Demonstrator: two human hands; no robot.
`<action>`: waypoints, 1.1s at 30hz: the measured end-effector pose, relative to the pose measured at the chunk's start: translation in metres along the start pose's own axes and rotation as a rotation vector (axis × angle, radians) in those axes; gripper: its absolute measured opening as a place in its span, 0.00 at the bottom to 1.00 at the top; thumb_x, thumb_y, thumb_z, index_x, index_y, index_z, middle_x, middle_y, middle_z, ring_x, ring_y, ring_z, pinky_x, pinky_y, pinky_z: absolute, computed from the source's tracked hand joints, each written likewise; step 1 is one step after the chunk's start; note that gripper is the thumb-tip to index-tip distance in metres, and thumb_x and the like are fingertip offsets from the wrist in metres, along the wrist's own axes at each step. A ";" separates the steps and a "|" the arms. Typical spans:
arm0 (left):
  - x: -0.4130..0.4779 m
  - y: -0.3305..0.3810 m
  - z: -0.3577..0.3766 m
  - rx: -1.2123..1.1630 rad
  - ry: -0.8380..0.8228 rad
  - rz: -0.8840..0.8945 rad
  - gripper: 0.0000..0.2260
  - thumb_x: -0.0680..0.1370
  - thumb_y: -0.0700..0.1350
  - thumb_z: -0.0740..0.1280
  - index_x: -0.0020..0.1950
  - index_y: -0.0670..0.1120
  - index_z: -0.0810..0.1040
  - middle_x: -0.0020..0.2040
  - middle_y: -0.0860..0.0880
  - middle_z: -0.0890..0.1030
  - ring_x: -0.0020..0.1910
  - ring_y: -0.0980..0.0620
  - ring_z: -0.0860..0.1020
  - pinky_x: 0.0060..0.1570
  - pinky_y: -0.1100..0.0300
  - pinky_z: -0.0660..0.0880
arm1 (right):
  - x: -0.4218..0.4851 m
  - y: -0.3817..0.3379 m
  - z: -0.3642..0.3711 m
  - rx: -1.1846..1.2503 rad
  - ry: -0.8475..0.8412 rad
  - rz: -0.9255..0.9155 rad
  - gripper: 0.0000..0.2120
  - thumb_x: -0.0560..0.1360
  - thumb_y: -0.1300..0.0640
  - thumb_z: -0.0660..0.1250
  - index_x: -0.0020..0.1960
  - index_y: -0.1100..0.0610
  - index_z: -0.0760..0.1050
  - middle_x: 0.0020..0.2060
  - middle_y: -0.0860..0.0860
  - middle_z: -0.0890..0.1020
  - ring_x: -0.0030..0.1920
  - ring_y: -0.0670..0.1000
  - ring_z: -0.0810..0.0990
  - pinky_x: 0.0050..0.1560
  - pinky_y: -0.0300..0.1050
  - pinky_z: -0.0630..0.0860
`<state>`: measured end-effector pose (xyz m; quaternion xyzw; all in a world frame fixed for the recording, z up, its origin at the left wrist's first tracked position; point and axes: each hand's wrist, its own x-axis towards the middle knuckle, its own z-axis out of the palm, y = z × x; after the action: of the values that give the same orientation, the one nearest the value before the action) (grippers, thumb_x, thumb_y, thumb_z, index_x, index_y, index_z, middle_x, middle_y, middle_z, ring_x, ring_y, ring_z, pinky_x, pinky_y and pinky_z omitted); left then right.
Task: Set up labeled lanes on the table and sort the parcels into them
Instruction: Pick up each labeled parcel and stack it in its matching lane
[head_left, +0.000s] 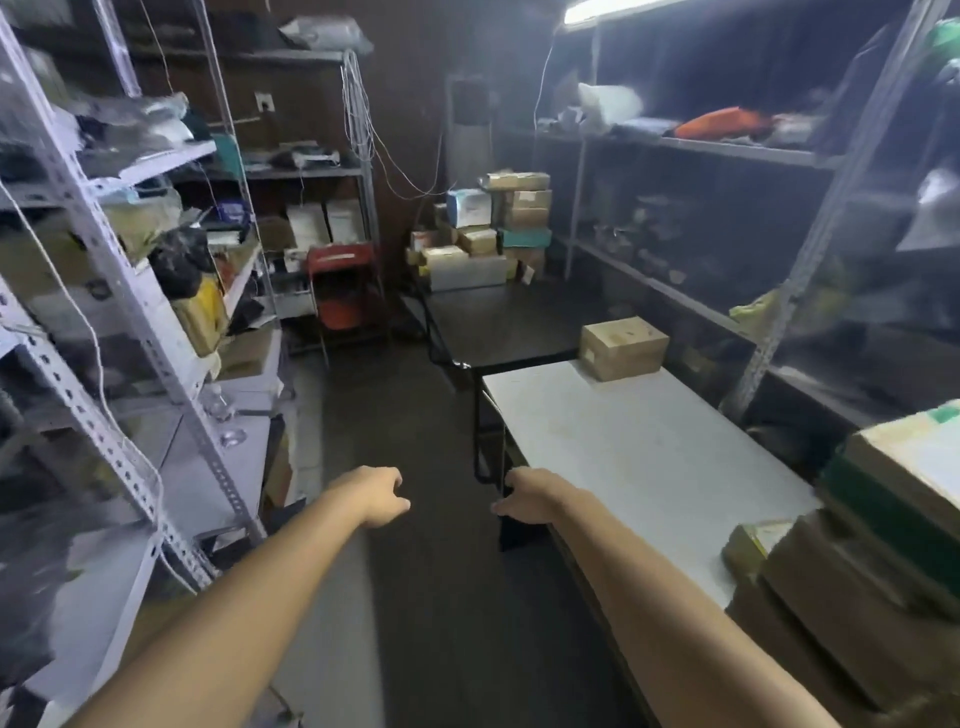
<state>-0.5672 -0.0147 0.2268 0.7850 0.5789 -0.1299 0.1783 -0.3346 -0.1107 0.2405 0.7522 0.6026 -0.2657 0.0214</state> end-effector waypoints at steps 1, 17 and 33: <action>0.021 0.000 -0.010 0.016 -0.011 -0.018 0.27 0.77 0.61 0.63 0.75 0.55 0.68 0.72 0.48 0.73 0.66 0.44 0.75 0.64 0.52 0.74 | 0.022 0.001 -0.010 0.009 -0.011 0.001 0.24 0.78 0.45 0.63 0.68 0.58 0.72 0.64 0.56 0.77 0.61 0.58 0.77 0.55 0.49 0.74; 0.359 0.028 -0.133 0.022 -0.007 0.076 0.24 0.77 0.62 0.63 0.71 0.57 0.71 0.70 0.50 0.75 0.66 0.47 0.76 0.63 0.54 0.74 | 0.314 0.075 -0.132 0.106 -0.005 0.266 0.27 0.78 0.43 0.63 0.73 0.57 0.68 0.70 0.54 0.73 0.67 0.58 0.73 0.65 0.53 0.72; 0.640 0.251 -0.193 0.084 -0.133 0.469 0.19 0.79 0.57 0.62 0.68 0.53 0.73 0.65 0.50 0.78 0.59 0.47 0.78 0.55 0.55 0.76 | 0.465 0.257 -0.222 0.529 0.312 0.708 0.29 0.80 0.43 0.63 0.76 0.55 0.65 0.71 0.54 0.73 0.67 0.56 0.75 0.64 0.49 0.73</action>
<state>-0.1381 0.5540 0.1712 0.8944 0.3620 -0.1601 0.2084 0.0464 0.3133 0.1591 0.9221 0.2166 -0.2703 -0.1725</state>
